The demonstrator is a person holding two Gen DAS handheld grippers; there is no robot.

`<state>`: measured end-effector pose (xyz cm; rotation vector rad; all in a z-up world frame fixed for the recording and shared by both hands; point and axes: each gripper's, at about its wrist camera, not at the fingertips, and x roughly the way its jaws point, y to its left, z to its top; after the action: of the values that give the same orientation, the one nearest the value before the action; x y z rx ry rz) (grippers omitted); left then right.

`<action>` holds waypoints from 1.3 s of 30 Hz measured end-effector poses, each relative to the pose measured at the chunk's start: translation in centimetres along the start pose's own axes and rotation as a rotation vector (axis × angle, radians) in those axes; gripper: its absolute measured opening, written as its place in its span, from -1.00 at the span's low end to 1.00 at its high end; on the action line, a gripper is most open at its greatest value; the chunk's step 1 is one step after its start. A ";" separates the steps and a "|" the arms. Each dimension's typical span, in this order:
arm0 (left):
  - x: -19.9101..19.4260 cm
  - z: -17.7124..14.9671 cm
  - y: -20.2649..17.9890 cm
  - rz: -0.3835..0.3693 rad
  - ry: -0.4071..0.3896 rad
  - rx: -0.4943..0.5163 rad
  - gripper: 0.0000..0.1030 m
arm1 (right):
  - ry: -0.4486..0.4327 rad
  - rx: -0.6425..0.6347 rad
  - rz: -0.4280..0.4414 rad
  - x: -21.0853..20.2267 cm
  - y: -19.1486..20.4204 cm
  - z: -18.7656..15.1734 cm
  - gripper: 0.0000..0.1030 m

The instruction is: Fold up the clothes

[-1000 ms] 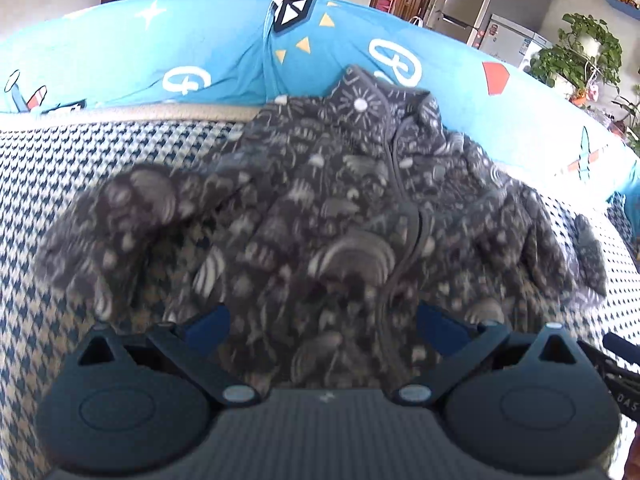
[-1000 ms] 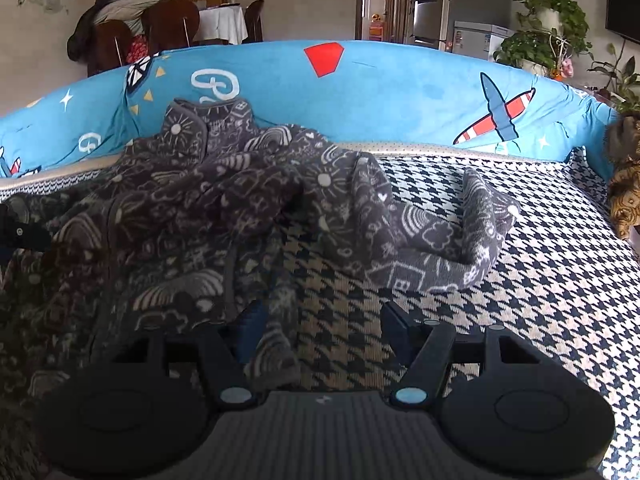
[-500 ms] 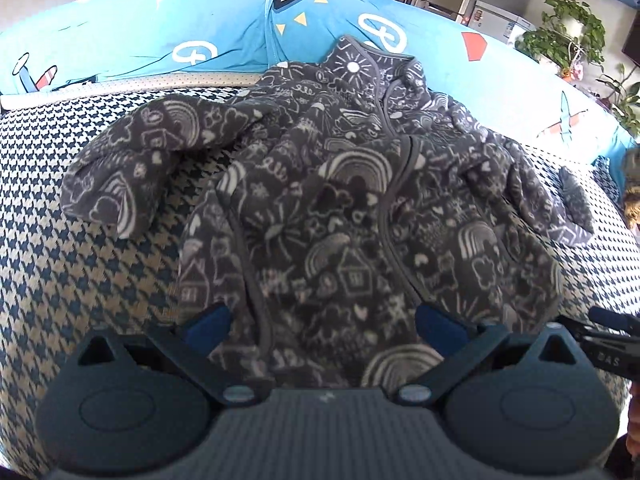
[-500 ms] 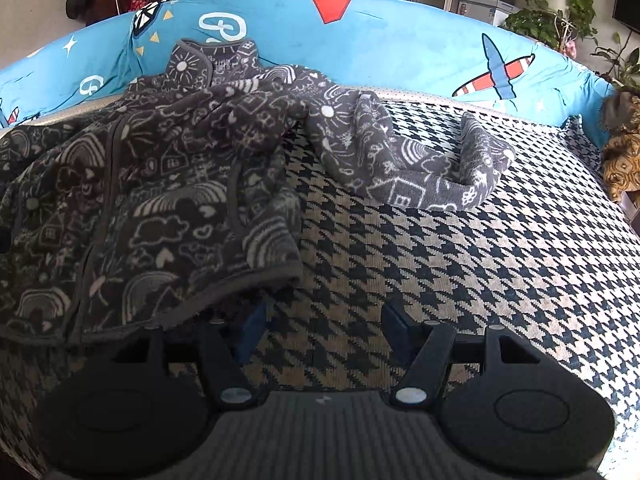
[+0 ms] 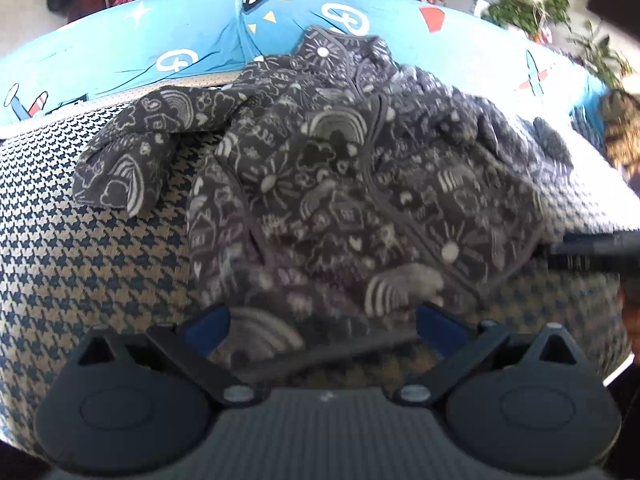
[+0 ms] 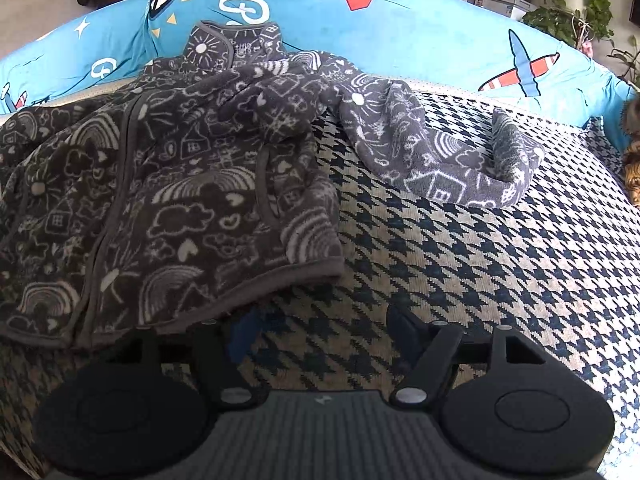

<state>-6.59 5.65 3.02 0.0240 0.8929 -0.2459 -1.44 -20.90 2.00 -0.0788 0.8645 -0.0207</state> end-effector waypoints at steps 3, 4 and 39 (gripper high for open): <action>-0.4 -1.1 0.0 0.005 0.008 0.032 1.00 | -0.016 0.032 -0.001 0.1 -0.1 0.3 0.39; -0.5 -1.4 0.0 0.008 0.012 0.039 1.00 | -0.027 0.046 0.005 0.0 -0.2 0.5 0.39; -0.7 1.1 5.9 0.123 -0.096 -0.239 1.00 | -0.075 0.347 0.137 -0.9 -3.1 1.6 0.41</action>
<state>-4.86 11.36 3.80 -0.1534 0.8175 -0.0238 -0.75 -23.87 4.01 0.3029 0.7788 -0.0383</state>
